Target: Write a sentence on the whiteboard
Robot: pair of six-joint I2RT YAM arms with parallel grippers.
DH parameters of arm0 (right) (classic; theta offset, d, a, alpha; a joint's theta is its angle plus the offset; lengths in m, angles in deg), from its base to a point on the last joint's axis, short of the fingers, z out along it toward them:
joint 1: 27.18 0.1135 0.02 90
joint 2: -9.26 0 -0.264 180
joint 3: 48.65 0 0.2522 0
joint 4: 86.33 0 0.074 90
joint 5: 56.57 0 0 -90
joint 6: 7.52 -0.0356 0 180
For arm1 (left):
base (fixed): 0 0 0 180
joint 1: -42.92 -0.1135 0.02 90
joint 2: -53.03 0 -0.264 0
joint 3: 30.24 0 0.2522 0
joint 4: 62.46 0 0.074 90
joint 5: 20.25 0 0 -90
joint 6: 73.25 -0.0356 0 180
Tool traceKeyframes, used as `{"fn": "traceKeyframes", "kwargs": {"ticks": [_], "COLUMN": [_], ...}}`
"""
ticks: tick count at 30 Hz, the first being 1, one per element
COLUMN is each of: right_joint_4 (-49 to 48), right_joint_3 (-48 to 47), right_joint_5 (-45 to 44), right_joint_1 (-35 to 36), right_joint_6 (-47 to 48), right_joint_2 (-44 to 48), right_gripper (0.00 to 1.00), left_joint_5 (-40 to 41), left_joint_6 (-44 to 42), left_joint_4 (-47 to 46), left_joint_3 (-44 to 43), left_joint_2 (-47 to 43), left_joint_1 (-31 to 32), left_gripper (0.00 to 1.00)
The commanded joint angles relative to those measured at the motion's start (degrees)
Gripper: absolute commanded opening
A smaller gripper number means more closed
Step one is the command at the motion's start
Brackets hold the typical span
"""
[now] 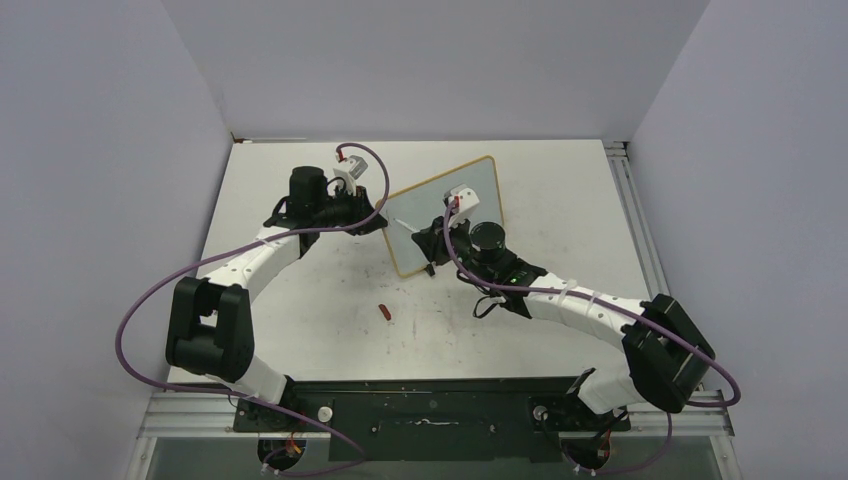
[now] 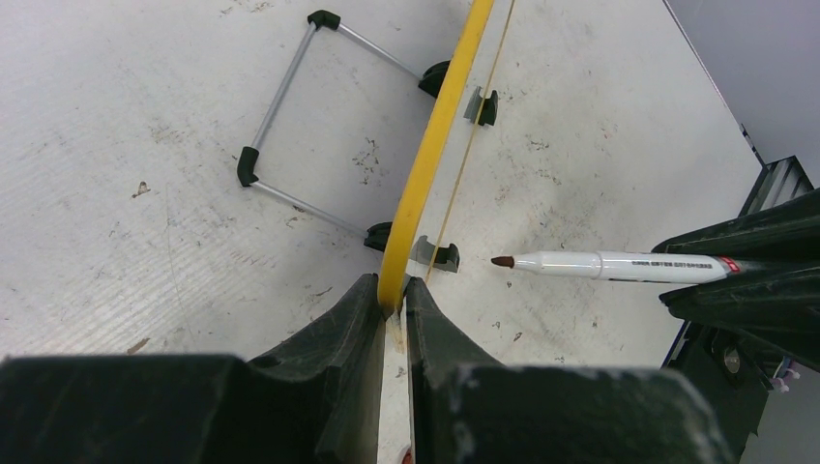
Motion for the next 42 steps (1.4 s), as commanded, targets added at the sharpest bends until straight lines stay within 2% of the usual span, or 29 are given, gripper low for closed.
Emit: {"fn": "traceKeyframes", "kwargs": {"ticks": [1, 42], "right_joint_4": [-3.3, -5.39], "right_joint_3": [-1.74, -4.38], "right_joint_5": [0.26, -0.07], "right_joint_1": [0.41, 0.45], "right_joint_6": [0.69, 0.59], "right_joint_2": [-0.98, -5.98], "right_gripper": [0.05, 0.05], "left_joint_5": [1.2, 1.19], "left_joint_6": [-1.21, -1.65], "left_joint_4": [2.85, 3.3], "left_joint_3": [-1.26, -1.4], "left_joint_2": [-0.68, -0.66], "left_joint_1": [0.63, 1.01], "left_gripper": [0.0, 0.0]}}
